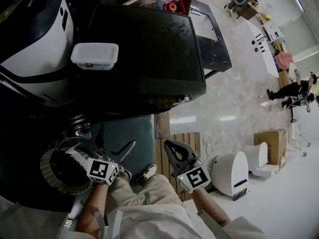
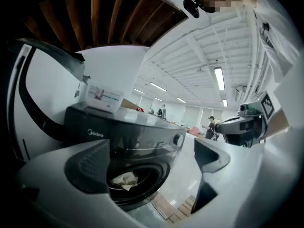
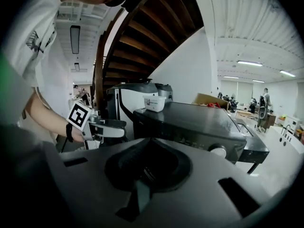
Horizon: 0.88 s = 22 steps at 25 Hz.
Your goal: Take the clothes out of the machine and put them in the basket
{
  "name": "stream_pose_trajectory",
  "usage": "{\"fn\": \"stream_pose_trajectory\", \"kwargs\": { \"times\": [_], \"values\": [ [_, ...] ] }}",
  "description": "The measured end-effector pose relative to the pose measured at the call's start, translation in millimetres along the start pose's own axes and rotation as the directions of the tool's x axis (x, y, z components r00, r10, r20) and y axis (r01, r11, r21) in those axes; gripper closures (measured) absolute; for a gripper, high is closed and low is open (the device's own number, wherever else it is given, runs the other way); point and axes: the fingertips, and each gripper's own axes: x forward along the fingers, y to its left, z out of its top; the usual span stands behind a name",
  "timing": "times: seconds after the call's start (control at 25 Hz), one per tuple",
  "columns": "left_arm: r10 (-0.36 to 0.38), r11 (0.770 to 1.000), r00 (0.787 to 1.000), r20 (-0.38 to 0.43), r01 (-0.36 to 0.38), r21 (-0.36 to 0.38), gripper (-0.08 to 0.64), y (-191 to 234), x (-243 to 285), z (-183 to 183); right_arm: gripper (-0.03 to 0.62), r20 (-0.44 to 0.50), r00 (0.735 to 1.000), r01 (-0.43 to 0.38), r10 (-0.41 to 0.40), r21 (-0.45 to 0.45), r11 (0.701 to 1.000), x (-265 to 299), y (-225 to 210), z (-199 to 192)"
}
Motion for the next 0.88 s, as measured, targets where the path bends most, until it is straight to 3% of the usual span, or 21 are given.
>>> {"fn": "stream_pose_trajectory", "kwargs": {
  "times": [0.16,0.44,0.68,0.76,0.88],
  "values": [
    [-0.043,0.999,0.998,-0.046,0.043,0.007,0.025,2,41,-69,0.577,-0.005,1.000,-0.031,0.030,-0.060,0.998,33,-4,-54],
    [-0.101,0.992,0.989,-0.110,0.109,0.068,0.025,21,109,-207,0.577,0.014,0.999,-0.049,0.050,-0.085,0.995,110,-20,-176],
    [-0.082,0.996,0.996,-0.029,0.080,-0.046,0.026,62,163,-281,0.577,0.088,0.995,-0.044,0.056,-0.136,0.990,179,-34,-257],
    [-0.083,0.996,0.996,-0.020,0.083,-0.017,0.026,70,180,-300,0.577,0.110,0.992,-0.042,0.059,-0.154,0.987,197,-37,-274],
    [-0.096,0.991,0.994,-0.044,0.099,0.085,0.026,78,205,-324,0.577,0.135,0.988,-0.047,0.075,-0.194,0.980,217,-44,-294]
  ]
}}
